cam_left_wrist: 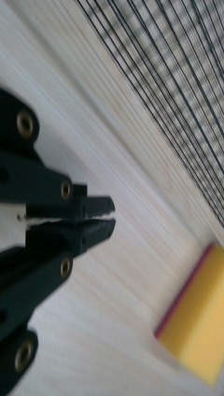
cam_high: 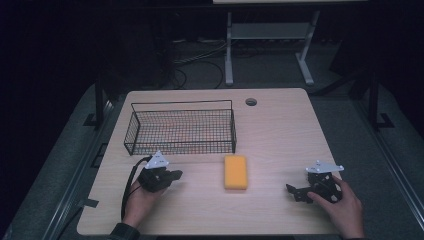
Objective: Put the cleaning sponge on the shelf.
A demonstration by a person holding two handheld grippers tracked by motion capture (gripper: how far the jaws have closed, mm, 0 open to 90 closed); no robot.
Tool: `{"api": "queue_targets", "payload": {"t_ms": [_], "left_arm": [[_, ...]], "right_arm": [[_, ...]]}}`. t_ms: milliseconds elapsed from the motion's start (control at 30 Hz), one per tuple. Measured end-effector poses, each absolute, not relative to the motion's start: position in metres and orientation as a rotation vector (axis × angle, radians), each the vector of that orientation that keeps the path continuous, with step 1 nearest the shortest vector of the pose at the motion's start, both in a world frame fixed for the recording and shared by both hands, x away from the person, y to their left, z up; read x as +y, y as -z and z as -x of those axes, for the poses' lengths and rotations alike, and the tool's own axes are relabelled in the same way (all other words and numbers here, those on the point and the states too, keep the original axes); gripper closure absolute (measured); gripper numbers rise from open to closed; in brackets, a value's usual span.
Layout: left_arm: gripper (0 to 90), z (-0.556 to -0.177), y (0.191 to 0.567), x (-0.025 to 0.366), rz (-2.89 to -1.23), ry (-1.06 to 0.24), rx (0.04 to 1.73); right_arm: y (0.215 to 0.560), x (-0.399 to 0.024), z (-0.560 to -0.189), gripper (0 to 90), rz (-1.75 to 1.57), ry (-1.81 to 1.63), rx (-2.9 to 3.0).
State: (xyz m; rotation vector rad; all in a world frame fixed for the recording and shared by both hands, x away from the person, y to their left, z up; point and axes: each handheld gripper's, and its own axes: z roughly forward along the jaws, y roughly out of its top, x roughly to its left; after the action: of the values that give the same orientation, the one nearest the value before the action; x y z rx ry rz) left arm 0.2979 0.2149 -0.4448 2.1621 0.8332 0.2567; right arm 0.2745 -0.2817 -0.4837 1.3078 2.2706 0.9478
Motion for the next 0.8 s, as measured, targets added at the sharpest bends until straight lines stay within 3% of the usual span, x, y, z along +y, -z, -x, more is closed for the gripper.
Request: {"api": "queue_targets", "payload": {"t_ms": [800], "left_arm": [[89.9,-0.315,0.425,0.122,-2.156,-0.109,0.612]], "right_arm": [[0.484,-0.282,-0.274,0.2,-1.311,-0.949,2.269]]}}
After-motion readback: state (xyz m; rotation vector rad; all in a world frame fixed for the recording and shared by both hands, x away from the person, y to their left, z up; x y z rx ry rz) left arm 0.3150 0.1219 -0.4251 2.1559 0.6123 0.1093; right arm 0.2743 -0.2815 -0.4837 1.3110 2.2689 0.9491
